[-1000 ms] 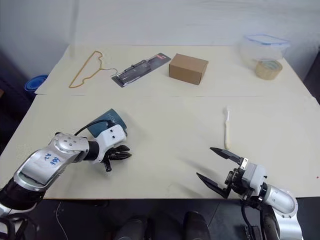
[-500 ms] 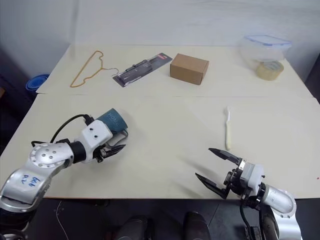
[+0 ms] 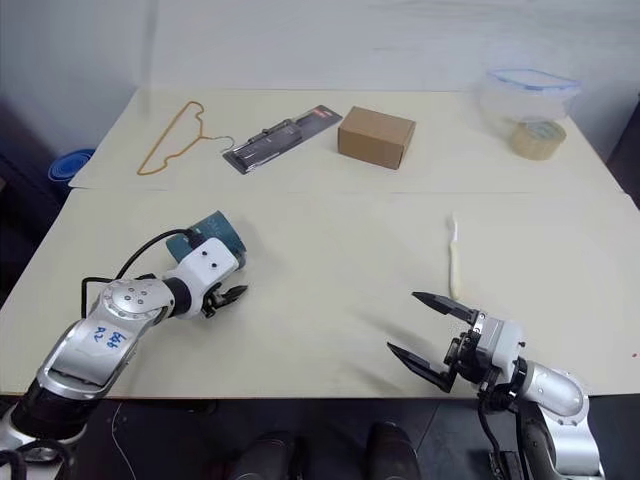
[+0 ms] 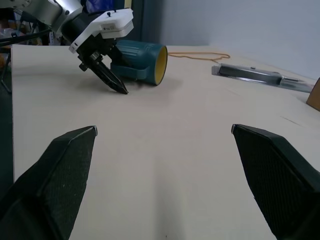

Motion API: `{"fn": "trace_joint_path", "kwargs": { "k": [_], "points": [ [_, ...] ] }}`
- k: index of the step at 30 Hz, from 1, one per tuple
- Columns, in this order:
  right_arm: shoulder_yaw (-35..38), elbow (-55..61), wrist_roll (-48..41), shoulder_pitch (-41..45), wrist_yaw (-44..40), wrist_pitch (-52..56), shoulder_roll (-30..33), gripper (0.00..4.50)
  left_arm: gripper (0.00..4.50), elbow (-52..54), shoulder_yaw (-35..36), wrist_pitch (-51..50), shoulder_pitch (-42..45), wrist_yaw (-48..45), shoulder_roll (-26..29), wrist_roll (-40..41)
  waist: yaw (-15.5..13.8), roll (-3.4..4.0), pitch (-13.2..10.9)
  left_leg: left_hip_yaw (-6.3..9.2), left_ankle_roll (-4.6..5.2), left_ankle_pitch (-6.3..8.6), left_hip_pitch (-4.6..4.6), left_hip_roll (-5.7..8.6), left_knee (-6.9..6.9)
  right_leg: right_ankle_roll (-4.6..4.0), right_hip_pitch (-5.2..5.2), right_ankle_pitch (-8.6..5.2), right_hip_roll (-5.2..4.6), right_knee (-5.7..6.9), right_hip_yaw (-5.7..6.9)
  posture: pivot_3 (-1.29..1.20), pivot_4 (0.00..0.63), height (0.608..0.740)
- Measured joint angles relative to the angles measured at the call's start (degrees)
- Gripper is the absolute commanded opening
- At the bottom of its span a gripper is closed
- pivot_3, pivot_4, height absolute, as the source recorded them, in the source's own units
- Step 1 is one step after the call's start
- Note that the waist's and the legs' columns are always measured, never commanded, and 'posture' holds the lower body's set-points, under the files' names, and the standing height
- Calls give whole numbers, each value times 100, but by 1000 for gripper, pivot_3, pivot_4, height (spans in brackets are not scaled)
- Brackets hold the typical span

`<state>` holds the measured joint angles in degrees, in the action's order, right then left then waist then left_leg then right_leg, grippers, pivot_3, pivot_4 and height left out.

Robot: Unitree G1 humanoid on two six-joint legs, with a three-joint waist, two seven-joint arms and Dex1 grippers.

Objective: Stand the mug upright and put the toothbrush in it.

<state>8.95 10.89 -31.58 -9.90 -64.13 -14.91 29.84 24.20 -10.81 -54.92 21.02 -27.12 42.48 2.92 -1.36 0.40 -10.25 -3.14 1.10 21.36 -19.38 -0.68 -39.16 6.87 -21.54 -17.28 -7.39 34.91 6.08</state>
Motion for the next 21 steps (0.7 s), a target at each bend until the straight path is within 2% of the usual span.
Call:
{"fn": "trace_joint_path", "kwargs": {
  "k": [1, 4, 11, 16, 18, 21],
  "points": [
    [1, 1, 2, -5, 9, -1, -1, 4500, 2679, -174, -7, -2, 129, -11, -44, 0, -1, 0, 0, -2, 0, -1, 1, 0, -1, 0, 0, 0, 0, 1, 0, 0, 150, 740],
    [-5, 8, 10, 2, 37, -2, -16, 4500, 2085, -568, -7, 5, 376, -85, -137, 3, -7, 0, 0, -5, 1, -1, 7, 2, -1, 0, 3, 0, -1, 5, 3, 0, 150, 740],
    [-8, 10, 22, -9, 116, -10, -43, 4500, 22, -807, -42, 124, 508, -363, -179, 25, -1, 0, 0, -6, 0, -1, 8, 0, -1, 0, 2, 0, -1, 7, 0, 0, 150, 740],
    [4, 11, 83, -90, 130, -33, -43, 4500, 22, -948, 228, 567, 444, -787, -46, 243, 2, 1, 0, -6, 0, 0, 7, 0, -1, 0, 1, 0, -3, 6, -1, 0, 150, 740],
    [29, 11, 94, -110, 134, -39, -39, 4500, 22, -1028, 796, 832, 478, -1127, -505, 835, -29, 1, 0, 4, 1, -1, -2, 1, -9, 0, 0, 0, -10, 6, 0, 0, 150, 740],
    [101, 22, 96, -125, 138, -89, 9, 4500, 22, -1100, 1128, 1483, 717, -1745, -1216, 1687, -51, -1, -1, 39, 2, 1, -48, 6, -45, 1, -7, 1, -12, 3, 7, 0, 150, 740]
  ]
}}
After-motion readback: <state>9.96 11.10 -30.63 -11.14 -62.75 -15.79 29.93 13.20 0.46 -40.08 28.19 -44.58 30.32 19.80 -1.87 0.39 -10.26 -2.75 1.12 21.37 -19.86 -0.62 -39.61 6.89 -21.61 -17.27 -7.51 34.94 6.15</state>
